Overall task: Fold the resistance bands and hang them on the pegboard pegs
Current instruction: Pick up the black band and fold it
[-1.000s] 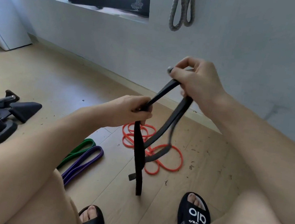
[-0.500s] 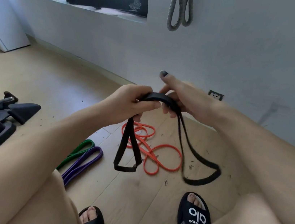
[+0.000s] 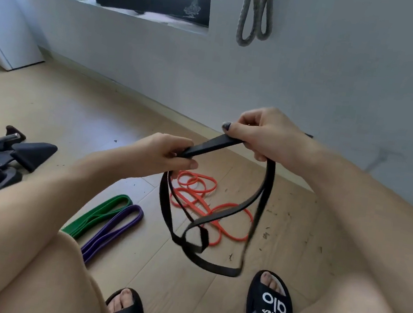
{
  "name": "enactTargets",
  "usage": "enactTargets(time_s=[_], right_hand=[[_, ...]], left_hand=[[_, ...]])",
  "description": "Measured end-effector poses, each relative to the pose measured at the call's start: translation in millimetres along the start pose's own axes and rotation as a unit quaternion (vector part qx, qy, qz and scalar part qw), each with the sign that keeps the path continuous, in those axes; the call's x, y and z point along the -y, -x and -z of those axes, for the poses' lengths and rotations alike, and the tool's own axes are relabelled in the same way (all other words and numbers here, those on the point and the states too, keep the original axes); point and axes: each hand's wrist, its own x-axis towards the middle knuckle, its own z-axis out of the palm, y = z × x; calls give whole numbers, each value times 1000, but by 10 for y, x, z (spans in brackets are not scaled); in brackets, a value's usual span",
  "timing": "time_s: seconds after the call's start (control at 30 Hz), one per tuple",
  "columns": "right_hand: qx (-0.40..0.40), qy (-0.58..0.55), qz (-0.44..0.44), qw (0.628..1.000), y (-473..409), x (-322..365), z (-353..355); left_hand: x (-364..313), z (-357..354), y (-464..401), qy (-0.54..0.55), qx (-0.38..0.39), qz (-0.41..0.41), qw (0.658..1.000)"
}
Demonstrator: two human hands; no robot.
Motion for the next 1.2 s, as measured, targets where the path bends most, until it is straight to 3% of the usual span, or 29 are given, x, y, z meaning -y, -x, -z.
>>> enactTargets(time_s=[0.1,0.23,0.3,0.43,0.6,0.73,0.87,1.03,1.2], right_hand=[[21,-4,-16,1000,-18,20,0],[123,4,-87,989,6,85,-164],[145,7,-63,987,5,85,-289],[135,-13,-3,991,10,82,-248],[114,-11,-24,993,48,27,8],[95,-15,-36,995,54,-71,128],[102,-22,-44,994,33,-22,30],[155,-27,-51,986,14,124,-245],[144,-6,0,990,0,107,-249]], left_hand=[[-111,-20,18,0,-20,-23,1000],[-210,-17,-15,43,-73,-65,994],[-249,-31,-22,57,-79,-85,992],[-236,-43,-33,76,-66,-80,992],[-86,-16,-15,57,4,-16,998],[39,88,55,-4,0,12,1000],[-22,58,60,-13,-19,-11,1000],[-214,24,-20,53,-90,-78,991],[-170,3,-26,47,-56,-71,995]])
